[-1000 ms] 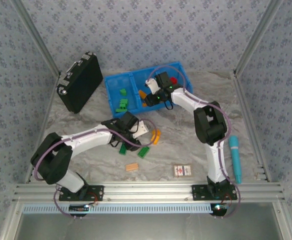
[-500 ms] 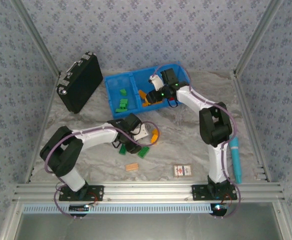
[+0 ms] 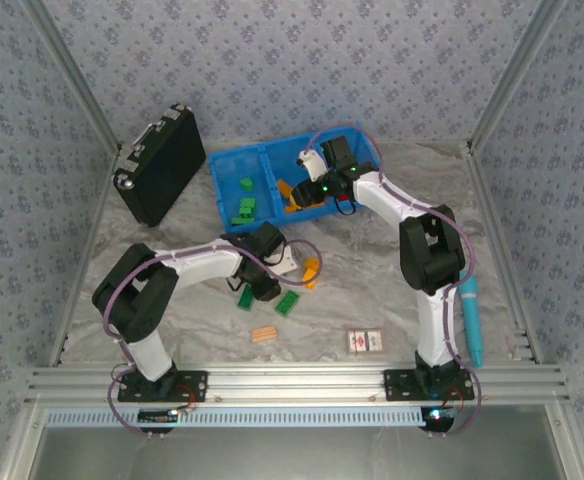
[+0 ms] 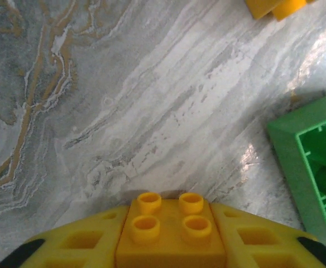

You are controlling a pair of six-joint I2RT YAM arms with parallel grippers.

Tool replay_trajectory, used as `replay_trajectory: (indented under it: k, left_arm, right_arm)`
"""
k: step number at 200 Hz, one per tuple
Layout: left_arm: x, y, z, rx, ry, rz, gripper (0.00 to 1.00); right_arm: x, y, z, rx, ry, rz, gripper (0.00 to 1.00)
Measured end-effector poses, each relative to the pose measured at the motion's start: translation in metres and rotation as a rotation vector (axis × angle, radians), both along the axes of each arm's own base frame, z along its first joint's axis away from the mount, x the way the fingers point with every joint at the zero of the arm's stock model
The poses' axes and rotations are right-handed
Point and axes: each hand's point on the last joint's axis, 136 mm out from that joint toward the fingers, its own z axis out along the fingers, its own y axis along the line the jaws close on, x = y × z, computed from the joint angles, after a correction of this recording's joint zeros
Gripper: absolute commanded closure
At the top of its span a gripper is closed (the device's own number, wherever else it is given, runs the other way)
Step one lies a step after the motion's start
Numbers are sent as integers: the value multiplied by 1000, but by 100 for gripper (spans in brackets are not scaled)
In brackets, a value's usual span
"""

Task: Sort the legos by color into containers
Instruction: Pick up the lego from the center of the table, then place the lego in the container.

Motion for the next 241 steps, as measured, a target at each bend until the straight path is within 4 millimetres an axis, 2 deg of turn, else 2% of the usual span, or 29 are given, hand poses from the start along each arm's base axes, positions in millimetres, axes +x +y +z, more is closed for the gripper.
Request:
replay_trajectory:
  k: [22, 61, 80, 96, 132, 167, 185, 204, 209, 211, 213, 216, 227, 241]
  left_arm:
    - [0, 1, 0, 1, 6, 2, 76]
    - [0, 1, 3, -1, 26, 12, 78]
    - [4, -4, 13, -27, 32, 21, 79]
    - [14, -13, 29, -73, 35, 35, 79]
    - [57, -42, 92, -222, -55, 63, 79]
    - [99, -55, 148, -342, -156, 101, 79]
    - [126, -65, 165, -375, -203, 122, 79]
    - [155, -77, 165, -385, -233, 139, 79]
    - [162, -80, 162, -381, -235, 146, 79]
    - [165, -81, 161, -381, -236, 147, 79]
    - [168, -82, 159, -378, -237, 149, 79]
    - [172, -83, 156, -375, -236, 154, 80]
    - [184, -86, 145, -356, -236, 168, 79]
    - [199, -89, 128, -332, -228, 187, 80]
  right_arm:
    - [0, -1, 0, -5, 0, -3, 47]
    - [-8, -9, 10, -10, -12, -14, 47]
    - [-14, -17, 19, -16, -27, -26, 46]
    - [-21, -25, 28, -22, -44, -36, 45]
    - [-56, -51, 32, -35, -69, -63, 44]
    - [-80, -73, 31, -45, -81, -101, 44]
    - [-97, -80, 23, -44, -62, -110, 44]
    - [-116, -87, 11, -45, -34, -116, 42]
    - [-121, -88, 10, -46, -29, -116, 38]
    - [-123, -88, 8, -47, -26, -114, 30]
    - [-125, -89, 8, -47, -25, -114, 10]
    - [-128, -89, 7, -49, -25, -113, 2]
    - [-138, -91, 9, -55, -30, -101, 1]
    - [-151, -90, 20, -62, -61, -72, 1]
